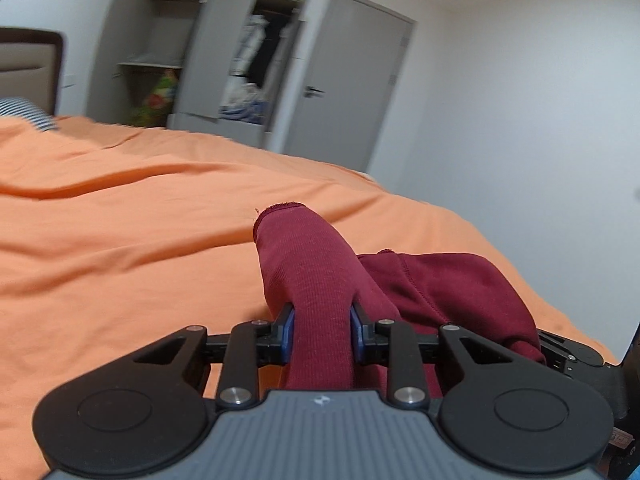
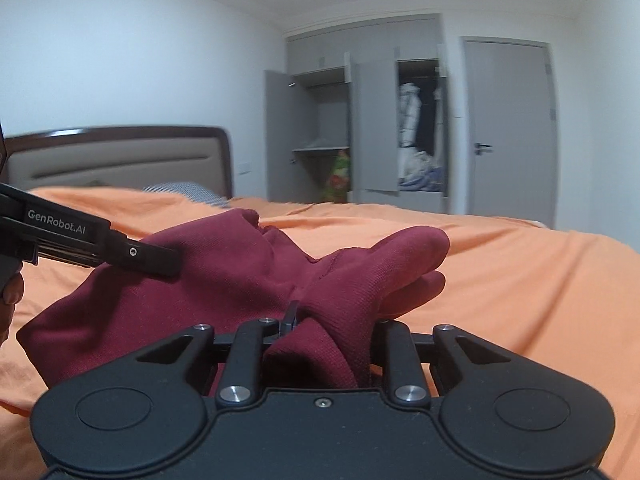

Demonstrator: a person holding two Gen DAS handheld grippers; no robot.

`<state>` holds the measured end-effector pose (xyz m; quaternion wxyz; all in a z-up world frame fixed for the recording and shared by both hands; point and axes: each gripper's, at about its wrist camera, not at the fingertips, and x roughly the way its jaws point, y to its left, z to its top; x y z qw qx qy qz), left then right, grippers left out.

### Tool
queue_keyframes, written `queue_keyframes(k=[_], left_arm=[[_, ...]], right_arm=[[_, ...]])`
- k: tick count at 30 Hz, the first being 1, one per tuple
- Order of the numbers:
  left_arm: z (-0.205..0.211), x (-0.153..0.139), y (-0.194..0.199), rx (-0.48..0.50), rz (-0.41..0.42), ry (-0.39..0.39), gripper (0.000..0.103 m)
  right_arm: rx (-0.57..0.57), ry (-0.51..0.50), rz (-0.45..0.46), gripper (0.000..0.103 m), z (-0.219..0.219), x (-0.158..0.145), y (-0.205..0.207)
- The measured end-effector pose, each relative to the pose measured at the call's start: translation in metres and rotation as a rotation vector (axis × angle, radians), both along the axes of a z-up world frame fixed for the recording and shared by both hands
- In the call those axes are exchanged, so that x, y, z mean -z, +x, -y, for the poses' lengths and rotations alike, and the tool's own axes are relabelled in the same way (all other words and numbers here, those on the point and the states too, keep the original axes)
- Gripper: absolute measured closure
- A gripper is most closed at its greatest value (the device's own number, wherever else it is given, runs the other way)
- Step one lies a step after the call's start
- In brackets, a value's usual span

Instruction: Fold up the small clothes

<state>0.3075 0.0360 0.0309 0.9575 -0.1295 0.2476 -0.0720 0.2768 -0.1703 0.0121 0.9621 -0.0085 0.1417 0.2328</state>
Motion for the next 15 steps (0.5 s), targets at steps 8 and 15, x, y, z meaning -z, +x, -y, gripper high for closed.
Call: queue_keyframes(k=[8,15], left_arm=[[-0.032,0.027,0.003,-0.061,-0.094,-0.043,0.071],[-0.037,0.035,0.001,-0.109,-0.112,-0.056,0.036]], right_arm=[[-0.009,-0.049,-0.058,0.076,-0.031,0.01,0.005],[0.014,-0.062,-0.081,0.049,-0.027,0.009,0.011]])
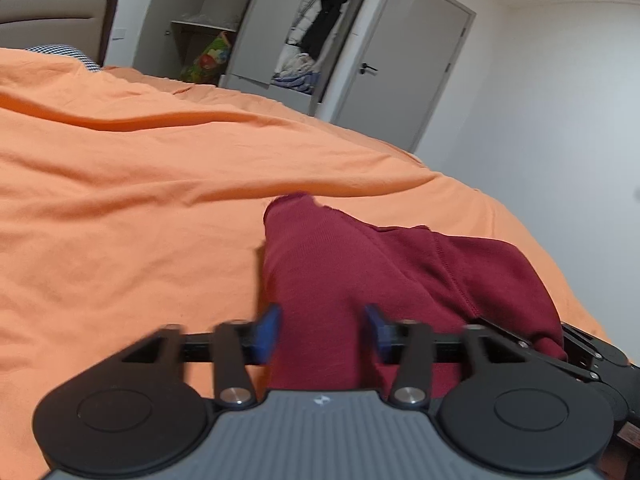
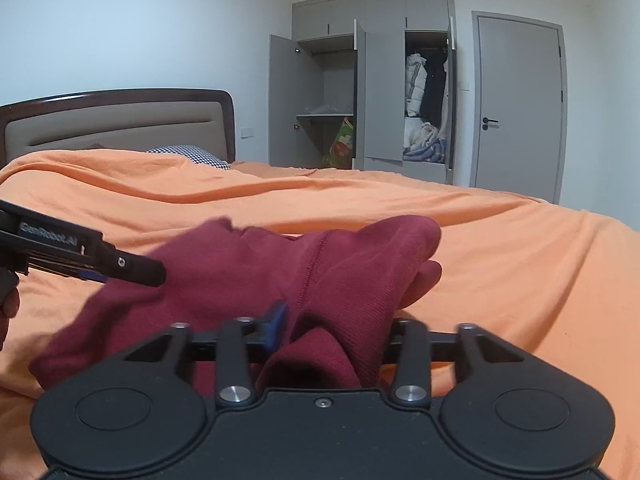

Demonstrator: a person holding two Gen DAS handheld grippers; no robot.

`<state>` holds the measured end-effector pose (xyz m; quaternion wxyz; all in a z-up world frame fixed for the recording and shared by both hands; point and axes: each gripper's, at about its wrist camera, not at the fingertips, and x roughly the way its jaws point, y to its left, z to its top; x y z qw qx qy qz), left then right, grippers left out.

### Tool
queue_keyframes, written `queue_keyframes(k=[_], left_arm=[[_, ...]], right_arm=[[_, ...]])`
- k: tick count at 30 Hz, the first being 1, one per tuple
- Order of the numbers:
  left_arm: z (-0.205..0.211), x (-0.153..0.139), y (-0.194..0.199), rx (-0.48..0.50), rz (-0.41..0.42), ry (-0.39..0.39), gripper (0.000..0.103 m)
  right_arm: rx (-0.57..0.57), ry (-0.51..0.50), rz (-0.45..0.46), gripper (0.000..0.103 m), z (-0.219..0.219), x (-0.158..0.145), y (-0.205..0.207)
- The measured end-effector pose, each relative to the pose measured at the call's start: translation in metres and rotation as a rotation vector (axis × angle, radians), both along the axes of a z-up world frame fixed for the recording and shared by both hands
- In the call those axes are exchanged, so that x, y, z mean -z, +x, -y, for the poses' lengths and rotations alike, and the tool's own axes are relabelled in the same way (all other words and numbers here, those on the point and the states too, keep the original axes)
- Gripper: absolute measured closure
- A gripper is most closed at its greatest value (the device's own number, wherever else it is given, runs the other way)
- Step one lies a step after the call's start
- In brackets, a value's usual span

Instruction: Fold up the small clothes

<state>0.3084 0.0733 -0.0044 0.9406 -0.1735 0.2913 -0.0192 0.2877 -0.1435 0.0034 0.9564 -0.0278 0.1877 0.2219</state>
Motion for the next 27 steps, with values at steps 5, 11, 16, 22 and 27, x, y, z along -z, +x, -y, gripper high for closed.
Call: queue_keyframes(k=[5,11,16,22,27], left_arm=[[0.004,-0.002,-0.012,-0.026,0.014,0.012,0.01],[0.004,-0.01,-0.033,-0.062,0.029,0.021,0.001],[0.008,-0.016,-0.067,-0.063,0.054,0.056,0.001],[0.018,-0.015,-0.119,-0.058,0.103,0.12,0.0],[0.02,-0.014,-0.164,-0.059,0.136,0.148,0.0]], right_arm=[[0.046,-0.015,0.018,0.015,0.002,0.0,-0.016],[0.106,0.029,0.056,0.001,0.013,-0.007,-0.039],[0.129,0.064,0.084,0.001,0.015,-0.016,-0.069],[0.148,0.089,0.11,0.001,0.017,-0.019,-0.121],[0.159,0.118,0.114,0.001,0.018,-0.018,-0.166]])
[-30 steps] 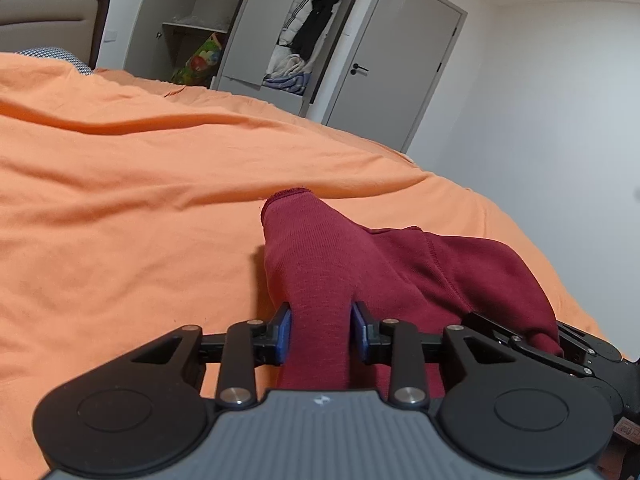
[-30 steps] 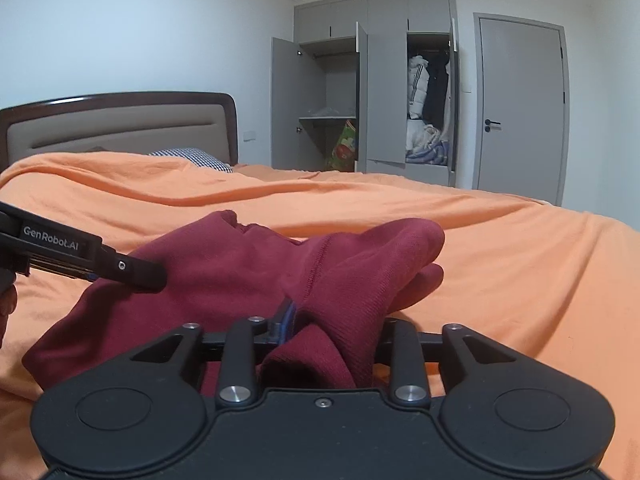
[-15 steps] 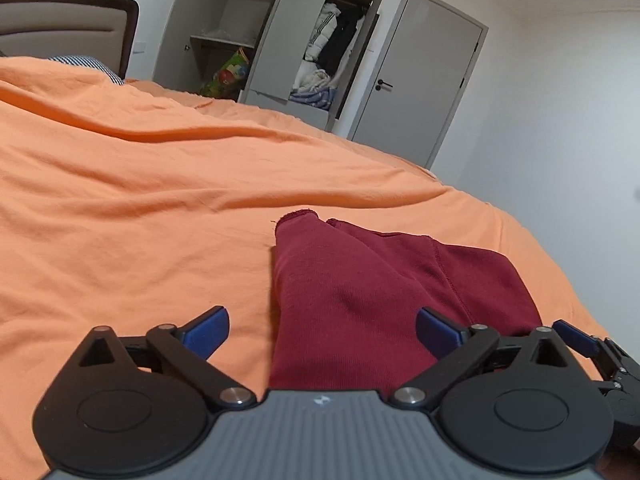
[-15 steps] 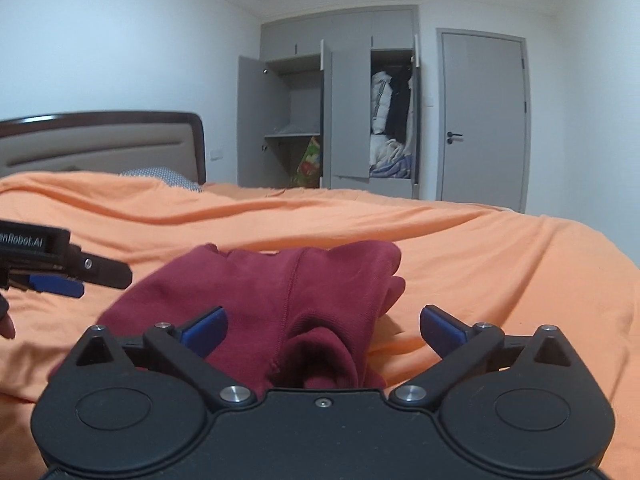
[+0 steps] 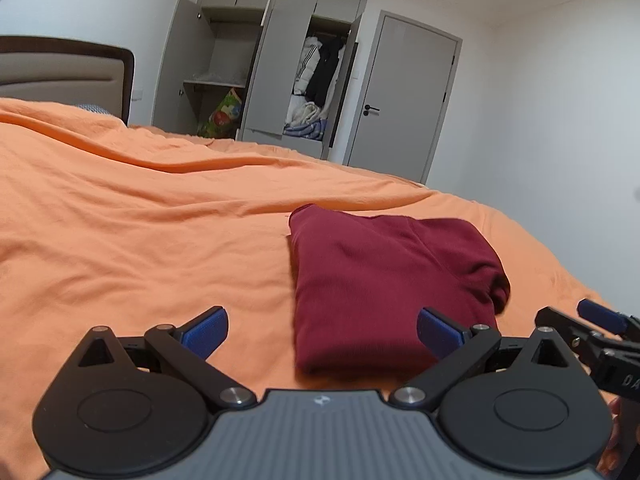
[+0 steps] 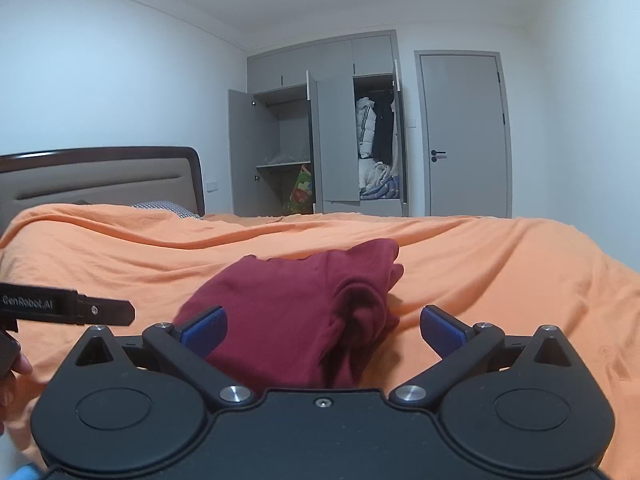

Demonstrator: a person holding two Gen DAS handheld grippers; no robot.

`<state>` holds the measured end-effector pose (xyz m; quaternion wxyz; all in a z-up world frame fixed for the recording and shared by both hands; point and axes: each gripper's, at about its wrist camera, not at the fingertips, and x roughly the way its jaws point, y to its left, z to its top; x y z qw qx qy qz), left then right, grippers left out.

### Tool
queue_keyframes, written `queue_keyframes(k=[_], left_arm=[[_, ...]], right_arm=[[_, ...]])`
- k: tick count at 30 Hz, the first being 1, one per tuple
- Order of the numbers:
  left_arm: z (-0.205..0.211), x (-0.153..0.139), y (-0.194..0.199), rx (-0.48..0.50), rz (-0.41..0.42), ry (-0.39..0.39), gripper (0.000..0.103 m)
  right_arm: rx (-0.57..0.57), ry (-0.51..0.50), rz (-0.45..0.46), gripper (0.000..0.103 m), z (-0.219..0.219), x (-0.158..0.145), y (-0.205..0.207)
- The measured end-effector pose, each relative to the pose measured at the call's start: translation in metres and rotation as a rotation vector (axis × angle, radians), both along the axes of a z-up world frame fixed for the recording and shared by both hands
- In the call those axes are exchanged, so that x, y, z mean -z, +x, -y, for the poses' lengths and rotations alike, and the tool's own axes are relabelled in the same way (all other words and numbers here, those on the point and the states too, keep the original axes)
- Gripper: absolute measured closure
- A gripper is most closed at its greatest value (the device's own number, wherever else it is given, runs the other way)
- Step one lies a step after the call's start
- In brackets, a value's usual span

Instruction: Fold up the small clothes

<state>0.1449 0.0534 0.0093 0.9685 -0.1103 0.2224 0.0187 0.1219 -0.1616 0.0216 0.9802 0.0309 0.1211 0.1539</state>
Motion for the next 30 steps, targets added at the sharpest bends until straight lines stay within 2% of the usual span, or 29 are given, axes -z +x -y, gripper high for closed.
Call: queue_keyframes(k=[5,14,18,30], left_arm=[[0.006,0.004,-0.04,0.01,0.024,0.047,0.0],[0.005,0.003,-0.082,0.019,0.056,0.053,0.0],[0.002,0.003,-0.088,0.01,0.057,0.054,0.0],[0.002,0.005,-0.089,0.011,0.052,0.055,0.0]], right_arm=[[0.025,0.012,0.008,0.001,-0.002,0.005,-0.039],[0.055,0.013,0.02,0.001,-0.007,0.016,-0.082],[0.048,-0.009,0.025,0.001,-0.012,0.019,-0.087],[0.052,0.016,0.028,0.001,-0.008,0.02,-0.087]])
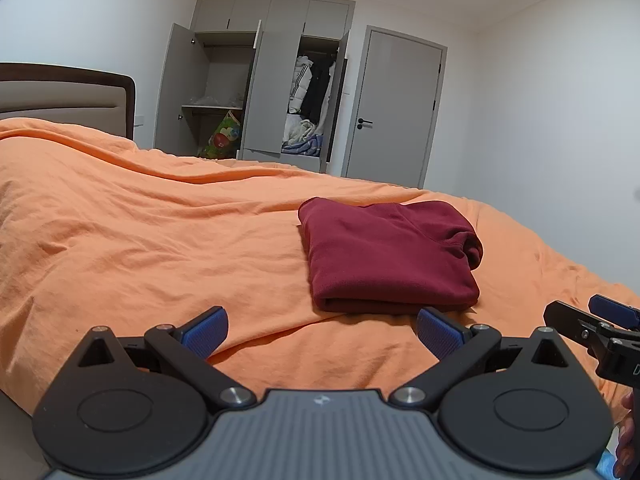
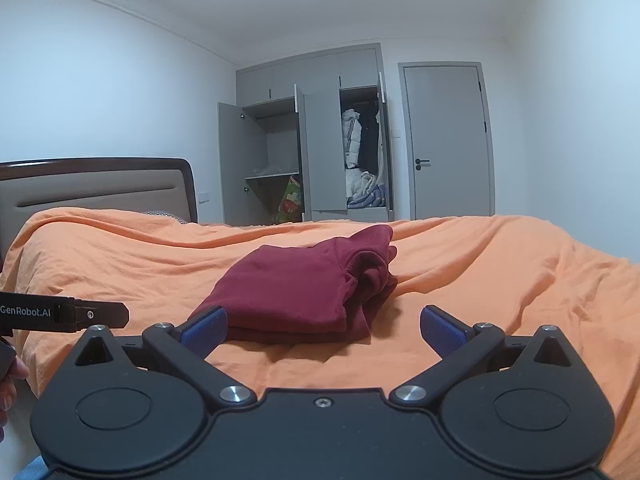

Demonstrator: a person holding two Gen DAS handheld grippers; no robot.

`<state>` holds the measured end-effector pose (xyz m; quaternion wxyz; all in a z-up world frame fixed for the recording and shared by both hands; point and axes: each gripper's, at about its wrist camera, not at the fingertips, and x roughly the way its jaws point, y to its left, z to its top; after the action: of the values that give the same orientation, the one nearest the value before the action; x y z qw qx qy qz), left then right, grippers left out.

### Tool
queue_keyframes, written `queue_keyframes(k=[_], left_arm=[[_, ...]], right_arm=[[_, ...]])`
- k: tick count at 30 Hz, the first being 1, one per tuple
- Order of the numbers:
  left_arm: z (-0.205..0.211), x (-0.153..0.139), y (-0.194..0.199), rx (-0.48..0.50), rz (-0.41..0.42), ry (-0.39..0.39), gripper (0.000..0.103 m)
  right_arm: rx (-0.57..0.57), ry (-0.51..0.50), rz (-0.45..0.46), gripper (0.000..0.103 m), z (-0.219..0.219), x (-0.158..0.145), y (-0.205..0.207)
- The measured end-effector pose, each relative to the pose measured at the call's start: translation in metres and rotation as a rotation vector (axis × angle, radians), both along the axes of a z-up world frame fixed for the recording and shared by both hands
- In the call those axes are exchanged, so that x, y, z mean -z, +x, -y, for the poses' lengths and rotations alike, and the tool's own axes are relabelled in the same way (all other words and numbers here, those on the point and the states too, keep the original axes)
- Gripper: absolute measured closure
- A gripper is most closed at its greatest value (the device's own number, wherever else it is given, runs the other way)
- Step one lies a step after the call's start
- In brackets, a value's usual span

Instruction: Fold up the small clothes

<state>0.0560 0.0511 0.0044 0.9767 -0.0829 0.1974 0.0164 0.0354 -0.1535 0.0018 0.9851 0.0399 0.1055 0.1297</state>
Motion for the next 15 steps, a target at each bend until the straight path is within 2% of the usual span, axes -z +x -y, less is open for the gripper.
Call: queue_keyframes(k=[15], left_arm=[[-0.0005,0.0013,-0.0007,-0.003,-0.003,-0.002,0.0]], right_arm=[[0.003,0.006,0.0,0.001,0.0007,0.0002,0.0002]])
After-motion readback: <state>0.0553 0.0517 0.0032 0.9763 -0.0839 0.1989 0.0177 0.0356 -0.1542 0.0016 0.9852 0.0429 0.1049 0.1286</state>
